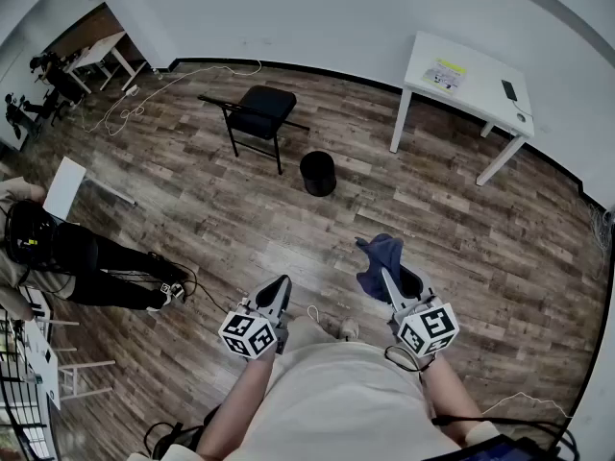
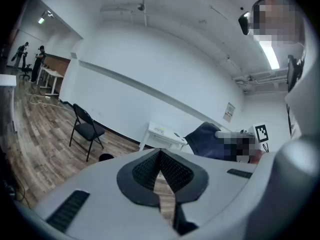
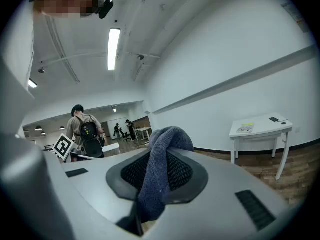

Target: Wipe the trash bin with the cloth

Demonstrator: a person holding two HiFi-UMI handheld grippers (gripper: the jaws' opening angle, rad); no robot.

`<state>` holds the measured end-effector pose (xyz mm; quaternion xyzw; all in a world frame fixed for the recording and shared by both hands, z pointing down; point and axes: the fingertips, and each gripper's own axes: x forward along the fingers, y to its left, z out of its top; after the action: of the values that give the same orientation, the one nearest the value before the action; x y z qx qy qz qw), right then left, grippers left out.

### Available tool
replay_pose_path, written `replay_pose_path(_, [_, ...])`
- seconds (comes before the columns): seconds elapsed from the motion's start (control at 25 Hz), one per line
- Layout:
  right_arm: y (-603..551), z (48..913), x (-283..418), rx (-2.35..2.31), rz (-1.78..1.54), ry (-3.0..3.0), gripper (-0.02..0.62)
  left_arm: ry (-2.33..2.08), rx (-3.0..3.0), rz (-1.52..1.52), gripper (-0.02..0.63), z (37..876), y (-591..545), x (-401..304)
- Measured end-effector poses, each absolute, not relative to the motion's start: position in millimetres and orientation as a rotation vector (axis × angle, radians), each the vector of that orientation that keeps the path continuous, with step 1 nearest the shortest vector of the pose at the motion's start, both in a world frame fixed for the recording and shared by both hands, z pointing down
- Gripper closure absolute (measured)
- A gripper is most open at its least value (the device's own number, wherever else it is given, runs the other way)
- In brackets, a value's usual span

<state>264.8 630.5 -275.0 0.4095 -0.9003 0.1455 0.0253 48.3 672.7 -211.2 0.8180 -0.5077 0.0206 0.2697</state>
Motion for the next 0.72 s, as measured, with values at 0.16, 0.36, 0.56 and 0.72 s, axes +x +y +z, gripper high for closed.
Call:
replay_pose_path(0.16, [633,-271,272,1.256,0.476,-2.798,0.525,-1.350,2.220,0.095,0.606,-212,675,61])
replay_pose_path(0.36, [627,-265,284,1.272,0.507,-2.780,0.525,-1.343,2.221,0.104,0.606,-212,666,71])
replay_pose_path(0.56, [622,-261,285,1.262,0.515,-2.771,0.525,-1.335,2.217,0.118,0.606,-207,653,72])
replay_pose_path(0.72, [610,-255,283,1.260,0.514,-2.763,0.525,-1.327,2.219,0.117,0.606,-204,637,69])
